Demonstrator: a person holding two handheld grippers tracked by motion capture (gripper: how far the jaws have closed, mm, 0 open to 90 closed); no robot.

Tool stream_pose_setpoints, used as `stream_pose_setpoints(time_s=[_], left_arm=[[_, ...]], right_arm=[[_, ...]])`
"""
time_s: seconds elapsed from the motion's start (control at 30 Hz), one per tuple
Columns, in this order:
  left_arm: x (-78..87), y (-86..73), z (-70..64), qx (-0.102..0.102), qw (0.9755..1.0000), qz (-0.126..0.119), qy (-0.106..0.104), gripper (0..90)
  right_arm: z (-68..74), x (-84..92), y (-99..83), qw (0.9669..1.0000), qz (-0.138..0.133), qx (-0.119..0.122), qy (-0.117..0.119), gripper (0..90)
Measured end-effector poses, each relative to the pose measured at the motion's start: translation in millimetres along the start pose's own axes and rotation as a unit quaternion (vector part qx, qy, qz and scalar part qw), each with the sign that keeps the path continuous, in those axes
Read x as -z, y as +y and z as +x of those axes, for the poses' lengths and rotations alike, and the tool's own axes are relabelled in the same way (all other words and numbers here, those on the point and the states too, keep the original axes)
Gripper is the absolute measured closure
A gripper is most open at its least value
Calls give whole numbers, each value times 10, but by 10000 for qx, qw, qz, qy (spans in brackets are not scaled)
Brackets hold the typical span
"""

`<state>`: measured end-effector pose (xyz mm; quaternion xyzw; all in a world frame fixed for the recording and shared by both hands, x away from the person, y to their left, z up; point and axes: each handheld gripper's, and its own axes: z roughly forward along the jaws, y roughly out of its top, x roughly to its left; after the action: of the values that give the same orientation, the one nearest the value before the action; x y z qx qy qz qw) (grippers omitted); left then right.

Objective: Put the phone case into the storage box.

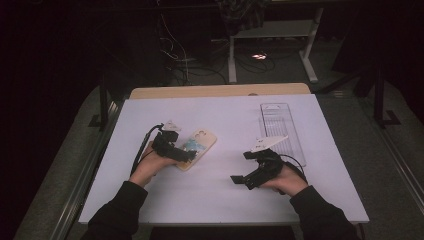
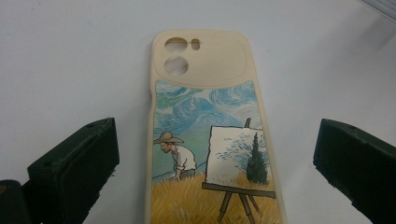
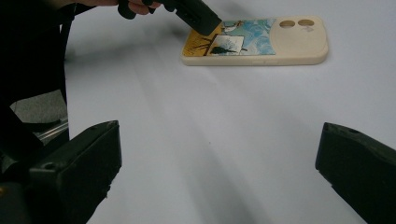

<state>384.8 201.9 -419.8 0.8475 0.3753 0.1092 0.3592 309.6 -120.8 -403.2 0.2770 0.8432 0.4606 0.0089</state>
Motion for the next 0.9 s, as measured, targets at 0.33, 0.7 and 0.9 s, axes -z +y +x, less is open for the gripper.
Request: stream_pose_setpoints(time_s=[0.33, 0.7, 0.9], left_arm=[[-53, -52, -25, -51, 9999, 106, 109, 0], [-119, -93, -37, -103, 9995, 227, 177, 0], [-171, -111, -77, -151, 9989, 369, 228, 0]], right_arm=[[0, 1, 0, 10000, 3, -2, -4, 0], [-2, 2, -1, 10000, 17, 15, -5, 0], [-1, 2, -2, 10000, 18, 18, -7, 0]])
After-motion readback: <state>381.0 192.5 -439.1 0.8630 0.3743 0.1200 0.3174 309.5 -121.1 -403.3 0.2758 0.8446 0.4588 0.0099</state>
